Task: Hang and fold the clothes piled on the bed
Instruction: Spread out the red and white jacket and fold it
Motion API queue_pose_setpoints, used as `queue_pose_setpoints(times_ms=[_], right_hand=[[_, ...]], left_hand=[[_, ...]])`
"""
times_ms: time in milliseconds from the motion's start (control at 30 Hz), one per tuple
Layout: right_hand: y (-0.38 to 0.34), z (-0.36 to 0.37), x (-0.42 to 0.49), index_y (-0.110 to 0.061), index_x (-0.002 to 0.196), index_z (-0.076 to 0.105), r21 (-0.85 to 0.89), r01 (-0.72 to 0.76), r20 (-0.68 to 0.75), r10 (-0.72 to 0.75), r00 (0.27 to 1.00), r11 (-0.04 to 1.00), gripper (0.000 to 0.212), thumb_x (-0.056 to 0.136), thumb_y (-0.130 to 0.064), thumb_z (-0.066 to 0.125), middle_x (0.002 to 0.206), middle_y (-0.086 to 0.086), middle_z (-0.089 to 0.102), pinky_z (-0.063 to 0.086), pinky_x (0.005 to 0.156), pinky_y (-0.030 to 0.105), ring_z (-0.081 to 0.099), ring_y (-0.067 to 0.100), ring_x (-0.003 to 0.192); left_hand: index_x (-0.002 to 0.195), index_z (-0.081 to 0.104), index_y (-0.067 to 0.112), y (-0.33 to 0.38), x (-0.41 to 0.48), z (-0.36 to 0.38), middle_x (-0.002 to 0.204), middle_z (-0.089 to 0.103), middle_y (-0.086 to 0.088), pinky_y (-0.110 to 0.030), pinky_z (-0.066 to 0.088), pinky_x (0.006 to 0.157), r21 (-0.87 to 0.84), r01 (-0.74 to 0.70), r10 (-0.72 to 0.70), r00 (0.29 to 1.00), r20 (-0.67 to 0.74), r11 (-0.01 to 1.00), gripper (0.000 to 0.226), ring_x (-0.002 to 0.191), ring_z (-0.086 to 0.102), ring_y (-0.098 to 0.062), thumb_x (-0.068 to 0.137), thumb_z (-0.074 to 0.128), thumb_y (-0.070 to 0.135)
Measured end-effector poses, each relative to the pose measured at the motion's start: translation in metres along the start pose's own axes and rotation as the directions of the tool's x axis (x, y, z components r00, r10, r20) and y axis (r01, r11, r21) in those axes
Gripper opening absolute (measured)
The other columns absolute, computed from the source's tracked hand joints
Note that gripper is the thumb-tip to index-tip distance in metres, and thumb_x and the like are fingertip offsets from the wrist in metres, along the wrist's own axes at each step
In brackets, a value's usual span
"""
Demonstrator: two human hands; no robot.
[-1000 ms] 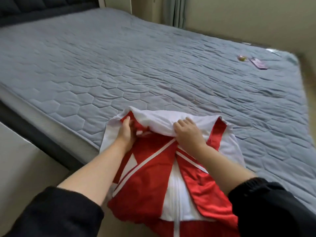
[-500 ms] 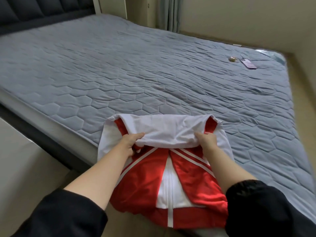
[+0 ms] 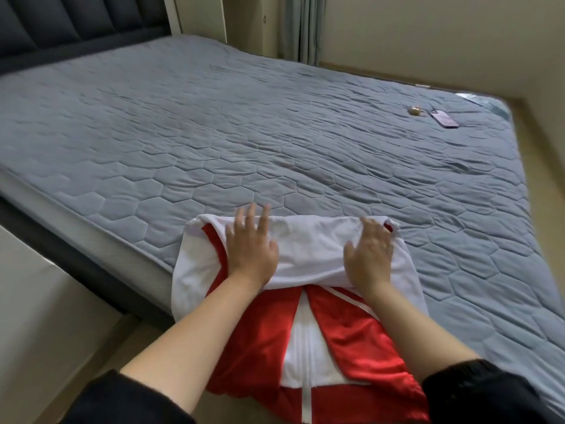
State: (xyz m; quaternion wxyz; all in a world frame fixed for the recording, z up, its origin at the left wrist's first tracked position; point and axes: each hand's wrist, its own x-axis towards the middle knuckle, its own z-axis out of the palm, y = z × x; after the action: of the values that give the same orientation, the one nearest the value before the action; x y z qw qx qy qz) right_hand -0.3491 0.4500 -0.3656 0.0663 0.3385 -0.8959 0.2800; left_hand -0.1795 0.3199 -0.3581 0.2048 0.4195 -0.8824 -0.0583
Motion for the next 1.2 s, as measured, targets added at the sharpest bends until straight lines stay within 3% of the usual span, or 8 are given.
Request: queue_pose_setpoints(times_ms=[133,267,600,733,867,967,1067,1200], right_hand=[[-0.034,0.03,0.024,-0.017,0.151,0.018,-0.08,0.18,0.36,-0.14,0.922,0.98,0.056,0.099,-0.033,0.035,0.16,0.006,0.008,-0.001,0.118,0.043,0.001,0.023,0.148],[0.002,0.062,0.024,-0.025,0.153,0.004,-0.201,0.436,0.641,-0.218,0.736,0.877,0.065,0.098,-0.053,0.025,0.161,0.002,-0.006,-0.01,0.115,0.05,-0.011,0.02,0.147],[0.066,0.074,0.042,-0.026,0.153,0.002,-0.355,-0.039,0.484,0.219,0.847,0.934,0.064,0.096,-0.054,0.013,0.161,-0.005,-0.005,-0.009,0.116,0.05,-0.007,0.013,0.147],[0.06,0.072,0.045,-0.019,0.153,-0.005,-0.469,0.051,0.467,0.198,0.862,0.882,0.065,0.098,-0.047,0.016,0.161,0.002,-0.006,-0.014,0.114,0.051,-0.011,0.017,0.147],[0.035,0.068,0.073,-0.019,0.151,-0.014,-0.45,0.374,0.564,-0.067,0.823,0.811,0.073,0.093,-0.018,0.03,0.16,0.005,-0.01,-0.011,0.114,0.055,-0.013,0.022,0.147],[0.02,0.065,0.09,-0.02,0.153,-0.006,-0.345,0.518,0.689,-0.164,0.706,0.783,0.09,0.084,-0.017,0.053,0.159,0.003,0.012,-0.006,0.115,0.055,0.005,0.022,0.148],[0.013,0.068,0.1,-0.019,0.149,0.019,-0.323,0.497,0.703,-0.147,0.696,0.806,0.075,0.084,-0.024,0.056,0.145,0.007,0.036,0.006,0.113,0.061,0.031,0.029,0.136],[0.015,0.06,0.116,-0.018,0.121,0.049,-0.379,0.402,0.746,0.018,0.666,0.833,0.044,0.08,-0.026,0.064,0.121,0.01,0.059,0.039,0.103,0.044,0.055,0.03,0.11]], left_hand=[[0.153,0.002,0.028,0.021,0.032,0.032,0.161,-0.005,-0.003,-0.053,0.001,0.115,0.156,-0.182,0.117,0.927,0.355,0.971,0.061,0.147,-0.01,-0.027,0.1,0.028,0.043],[0.152,-0.002,0.033,-0.023,0.019,0.069,0.161,-0.006,0.001,-0.046,-0.006,0.116,0.192,-0.112,0.016,0.896,0.445,0.975,0.06,0.147,-0.012,-0.022,0.099,0.02,0.052],[0.153,0.005,0.024,-0.075,0.008,0.087,0.161,0.0,0.0,-0.04,-0.007,0.116,0.296,0.049,-0.136,0.95,0.281,0.954,0.066,0.147,-0.007,-0.017,0.097,0.016,0.055],[0.152,-0.009,0.019,-0.09,0.012,0.077,0.161,-0.007,-0.003,-0.049,-0.005,0.116,0.405,0.047,-0.189,0.929,0.319,0.913,0.072,0.147,-0.011,-0.02,0.096,0.011,0.058],[0.149,-0.017,0.013,-0.086,0.041,0.063,0.16,-0.012,-0.008,-0.055,-0.007,0.113,0.544,-0.217,-0.017,0.92,0.392,0.811,0.077,0.145,-0.018,-0.028,0.097,0.015,0.059],[0.15,-0.016,0.013,-0.082,0.062,0.052,0.161,0.003,-0.005,-0.051,-0.003,0.116,0.396,-0.338,0.09,0.845,0.527,0.854,0.083,0.148,-0.009,-0.023,0.097,0.033,0.053],[0.152,-0.01,0.017,-0.078,0.083,0.039,0.149,0.036,-0.008,-0.05,0.005,0.116,0.258,-0.272,0.088,0.826,0.557,0.927,0.101,0.142,0.025,-0.025,0.087,0.061,0.046],[0.139,0.039,0.019,-0.071,0.099,0.021,0.133,0.053,-0.006,-0.039,0.037,0.102,0.297,-0.281,0.017,0.752,0.659,0.912,0.073,0.123,0.05,-0.027,0.077,0.074,0.035]])
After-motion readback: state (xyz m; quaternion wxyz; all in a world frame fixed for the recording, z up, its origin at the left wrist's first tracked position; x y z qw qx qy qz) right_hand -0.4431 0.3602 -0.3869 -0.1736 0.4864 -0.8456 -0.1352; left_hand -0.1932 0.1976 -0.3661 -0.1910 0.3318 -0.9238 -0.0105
